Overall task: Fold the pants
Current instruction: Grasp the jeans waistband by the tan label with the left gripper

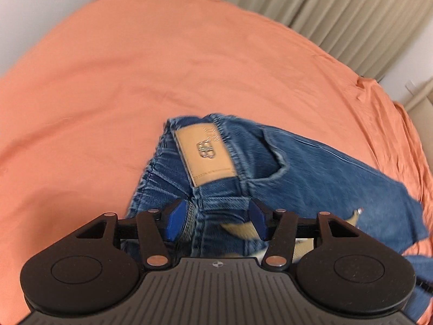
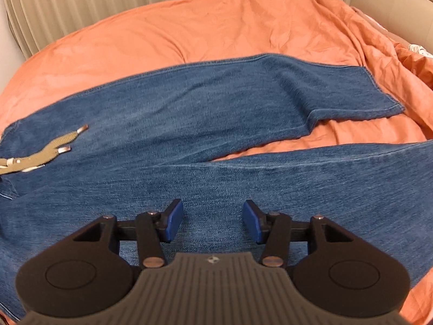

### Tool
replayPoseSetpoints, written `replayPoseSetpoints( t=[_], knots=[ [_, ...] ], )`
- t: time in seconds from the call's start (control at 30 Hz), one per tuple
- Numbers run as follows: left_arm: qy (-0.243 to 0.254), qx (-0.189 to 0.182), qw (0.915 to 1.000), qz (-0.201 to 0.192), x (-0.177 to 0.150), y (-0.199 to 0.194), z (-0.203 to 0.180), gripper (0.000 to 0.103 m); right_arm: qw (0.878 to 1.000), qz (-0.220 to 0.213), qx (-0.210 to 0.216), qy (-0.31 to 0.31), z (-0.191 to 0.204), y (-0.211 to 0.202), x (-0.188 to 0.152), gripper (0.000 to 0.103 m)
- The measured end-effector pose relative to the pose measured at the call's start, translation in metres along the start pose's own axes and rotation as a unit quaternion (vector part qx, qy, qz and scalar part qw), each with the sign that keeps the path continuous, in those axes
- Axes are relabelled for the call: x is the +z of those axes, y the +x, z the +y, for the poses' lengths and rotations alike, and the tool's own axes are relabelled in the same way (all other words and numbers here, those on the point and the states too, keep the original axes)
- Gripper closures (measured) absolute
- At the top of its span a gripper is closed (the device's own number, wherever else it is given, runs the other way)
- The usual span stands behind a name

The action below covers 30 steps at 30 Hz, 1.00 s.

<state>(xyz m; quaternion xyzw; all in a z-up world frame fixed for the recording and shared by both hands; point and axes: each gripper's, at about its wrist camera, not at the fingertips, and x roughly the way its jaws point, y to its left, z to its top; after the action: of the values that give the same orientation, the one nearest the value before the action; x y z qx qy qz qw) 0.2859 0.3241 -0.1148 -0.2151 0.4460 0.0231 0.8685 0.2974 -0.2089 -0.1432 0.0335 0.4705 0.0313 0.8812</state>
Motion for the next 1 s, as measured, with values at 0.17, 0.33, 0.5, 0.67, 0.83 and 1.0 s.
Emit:
replayPoseSetpoints(
  t=[0.17, 0.33, 0.5, 0.67, 0.83, 1.0],
  knots=[
    [-0.02, -0.006, 0.9998, -0.006, 0.009, 0.026, 0.013, 0.04, 1.0, 0.002, 0.001, -0.009, 0.006, 0.004, -0.002, 0.053],
    [-0.034, -0.016, 0.9992, -0.012, 0.012, 0.045, 0.019, 0.055, 1.0, 0.003, 0.012, -0.01, 0.014, 0.005, -0.001, 0.052],
    [-0.016, -0.014, 0.9969, -0.075, 0.008, 0.021, 0.003, 0.083, 0.999, -0.007, 0.013, -0.033, 0.025, -0.001, -0.001, 0.051],
    [0.061, 0.049, 0.9874, -0.138, 0.018, -0.037, -0.042, 0.087, 0.999, -0.013, -0.026, -0.046, 0.015, -0.003, -0.001, 0.051],
    [0.116, 0.151, 0.9779, -0.085, 0.04, -0.021, -0.051, 0.087, 0.999, -0.015, -0.036, -0.015, -0.02, -0.007, 0.008, 0.051],
    [0.117, 0.198, 0.9725, -0.037, 0.039, 0.041, -0.042, 0.087, 0.999, -0.024, -0.035, 0.025, -0.078, -0.007, 0.032, 0.051]
  ],
)
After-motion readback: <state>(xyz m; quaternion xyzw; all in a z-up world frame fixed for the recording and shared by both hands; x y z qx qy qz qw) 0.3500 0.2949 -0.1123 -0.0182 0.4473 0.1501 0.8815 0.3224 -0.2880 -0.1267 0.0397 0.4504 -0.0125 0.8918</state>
